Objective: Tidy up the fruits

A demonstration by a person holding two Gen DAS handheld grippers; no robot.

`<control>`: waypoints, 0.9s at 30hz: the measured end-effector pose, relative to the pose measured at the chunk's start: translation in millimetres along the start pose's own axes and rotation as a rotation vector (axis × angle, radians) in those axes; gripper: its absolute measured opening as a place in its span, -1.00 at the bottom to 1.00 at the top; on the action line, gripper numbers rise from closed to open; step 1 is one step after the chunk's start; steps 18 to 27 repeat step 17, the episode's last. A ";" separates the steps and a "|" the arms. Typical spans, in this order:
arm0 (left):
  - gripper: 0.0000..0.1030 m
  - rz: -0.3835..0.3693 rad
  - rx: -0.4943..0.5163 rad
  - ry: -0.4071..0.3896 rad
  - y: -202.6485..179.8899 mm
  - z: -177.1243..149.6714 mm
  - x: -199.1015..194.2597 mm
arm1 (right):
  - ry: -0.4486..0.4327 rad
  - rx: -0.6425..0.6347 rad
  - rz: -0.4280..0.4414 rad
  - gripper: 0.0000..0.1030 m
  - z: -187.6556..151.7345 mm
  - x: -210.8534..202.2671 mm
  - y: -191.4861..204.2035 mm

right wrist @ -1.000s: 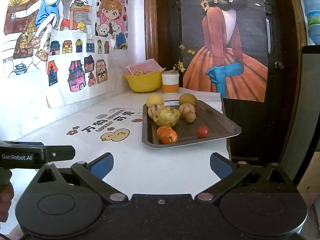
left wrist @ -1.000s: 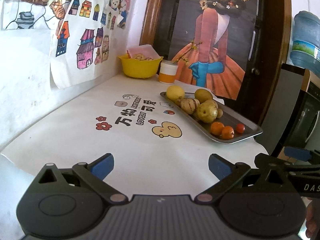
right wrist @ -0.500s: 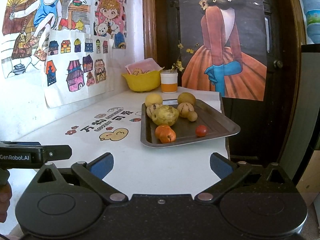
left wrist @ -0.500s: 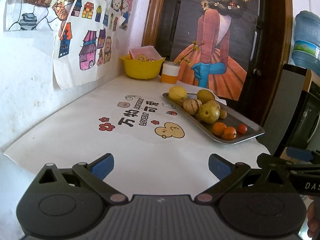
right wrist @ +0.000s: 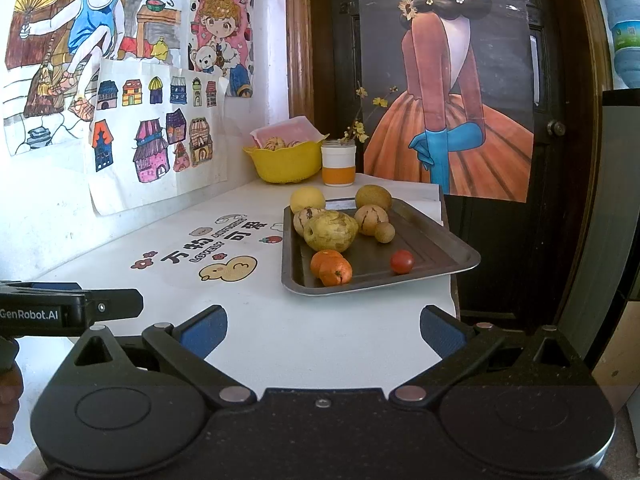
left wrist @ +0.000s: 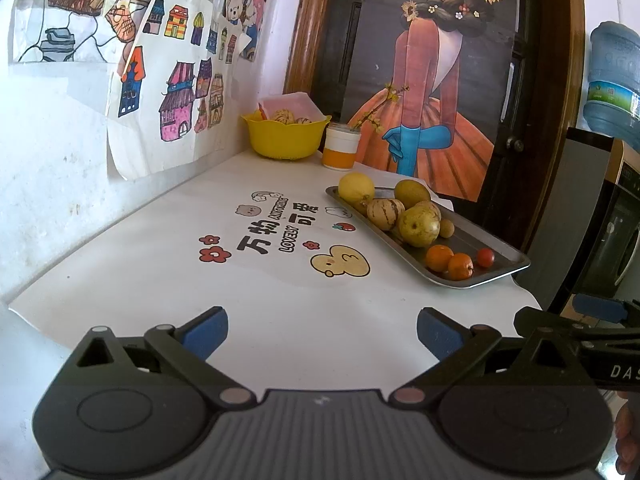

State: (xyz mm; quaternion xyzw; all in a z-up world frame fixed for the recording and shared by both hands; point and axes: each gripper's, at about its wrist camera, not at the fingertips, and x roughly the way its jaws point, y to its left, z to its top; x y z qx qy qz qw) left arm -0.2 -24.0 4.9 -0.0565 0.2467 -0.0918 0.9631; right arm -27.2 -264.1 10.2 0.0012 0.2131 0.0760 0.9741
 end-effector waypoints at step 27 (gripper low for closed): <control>0.99 -0.005 -0.017 0.002 4.1 0.0 -1.0 | 0.004 -0.005 0.000 0.98 -3.1 -0.4 0.2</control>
